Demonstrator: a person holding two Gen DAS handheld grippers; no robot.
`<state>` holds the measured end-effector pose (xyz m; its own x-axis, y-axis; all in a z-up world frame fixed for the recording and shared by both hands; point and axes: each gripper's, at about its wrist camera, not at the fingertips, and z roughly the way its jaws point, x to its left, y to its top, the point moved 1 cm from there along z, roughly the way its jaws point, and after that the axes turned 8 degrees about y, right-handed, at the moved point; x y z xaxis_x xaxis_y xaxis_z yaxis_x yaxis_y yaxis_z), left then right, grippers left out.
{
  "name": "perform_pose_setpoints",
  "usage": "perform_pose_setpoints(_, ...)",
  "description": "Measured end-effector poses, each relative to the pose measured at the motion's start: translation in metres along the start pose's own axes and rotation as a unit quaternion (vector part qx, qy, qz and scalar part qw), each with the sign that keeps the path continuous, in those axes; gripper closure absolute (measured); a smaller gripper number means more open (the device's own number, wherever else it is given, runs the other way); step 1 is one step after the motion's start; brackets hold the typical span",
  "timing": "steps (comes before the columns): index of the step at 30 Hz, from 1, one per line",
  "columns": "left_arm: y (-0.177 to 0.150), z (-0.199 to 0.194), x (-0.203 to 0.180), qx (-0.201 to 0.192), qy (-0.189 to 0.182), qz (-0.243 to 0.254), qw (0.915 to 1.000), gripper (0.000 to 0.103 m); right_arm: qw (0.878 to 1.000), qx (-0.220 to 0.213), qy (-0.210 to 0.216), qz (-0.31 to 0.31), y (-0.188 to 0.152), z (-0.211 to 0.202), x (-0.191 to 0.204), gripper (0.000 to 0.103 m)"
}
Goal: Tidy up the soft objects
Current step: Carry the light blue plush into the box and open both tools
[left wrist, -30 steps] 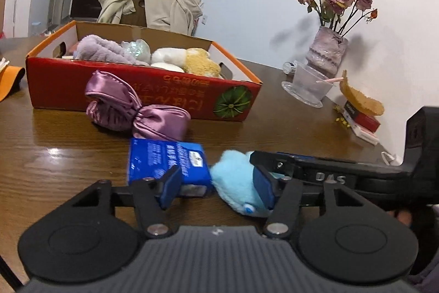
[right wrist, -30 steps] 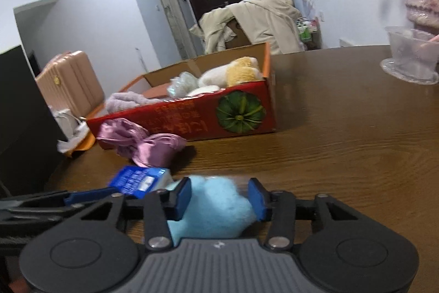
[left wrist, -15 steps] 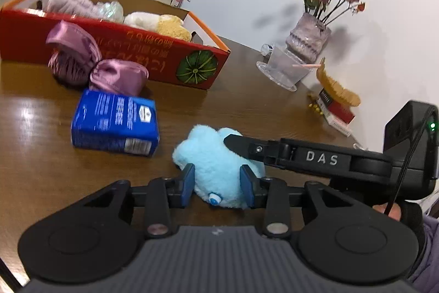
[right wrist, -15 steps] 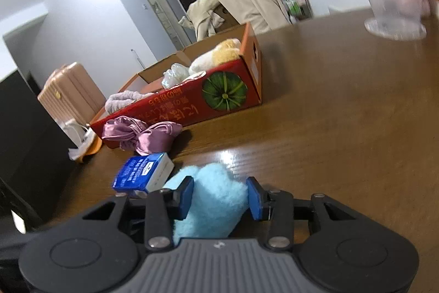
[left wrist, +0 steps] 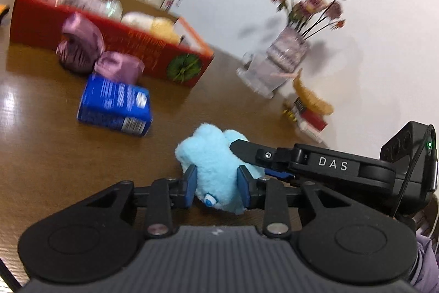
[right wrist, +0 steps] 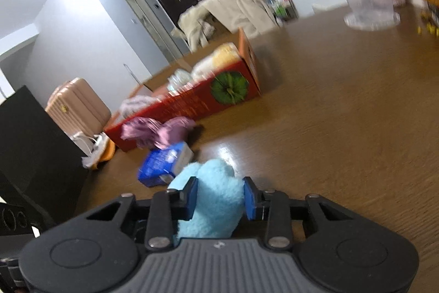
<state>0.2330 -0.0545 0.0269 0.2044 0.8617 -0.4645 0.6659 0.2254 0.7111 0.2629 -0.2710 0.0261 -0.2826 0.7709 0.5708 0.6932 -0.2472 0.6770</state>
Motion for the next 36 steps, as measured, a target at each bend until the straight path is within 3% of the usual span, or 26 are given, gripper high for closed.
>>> perform_pose_setpoints(5,0.029,-0.024,-0.006,-0.045,-0.008,0.007,0.9989,0.071,0.999,-0.033,0.011,-0.032,0.026,-0.012,0.032,0.069)
perform_pose_setpoints(10,0.096,-0.023,-0.004,-0.085,-0.003,0.034,0.9958,0.071,0.995,-0.062,0.028,-0.078,0.086,0.008,0.060,0.069)
perform_pose_setpoints(13,0.137,-0.003,0.007,-0.095,-0.001,0.033,0.9949,0.071,0.992,-0.073,0.033,-0.098,0.129,0.035,0.064,0.069)
perform_pose_setpoints(18,0.188,0.066,0.039,-0.060,0.010,-0.006,0.9981,0.071,0.993,-0.043,0.013,-0.109,0.181,0.108,0.042,0.068)
perform_pose_setpoints(21,0.195,0.107,0.061,-0.023,0.009,-0.031,0.9992,0.071,0.993,-0.016,-0.011,-0.114,0.193,0.149,0.023,0.068)
perform_pose_setpoints(24,0.192,0.133,0.068,-0.005,0.017,-0.022,0.9996,0.072,0.989,0.004,-0.045,-0.144,0.188,0.177,0.012,0.068)
perform_pose_setpoints(27,0.184,0.150,0.066,0.014,0.032,-0.004,0.9994,0.079,0.979,0.031,-0.101,-0.173,0.176,0.200,0.003,0.077)
perform_pose_setpoints(31,0.178,0.134,0.064,-0.006,0.032,0.019,0.9993,0.080,0.966,0.050,-0.121,-0.222,0.168,0.207,0.010,0.077)
perform_pose_setpoints(34,0.180,0.114,0.058,-0.029,0.057,0.034,0.9974,0.079,0.964,0.108,-0.100,-0.220,0.172,0.214,0.015,0.076)
perform_pose_setpoints(36,0.180,0.099,0.054,-0.040,0.070,0.041,0.9959,0.077,0.955,0.140,-0.114,-0.237,0.171,0.221,0.015,0.090)
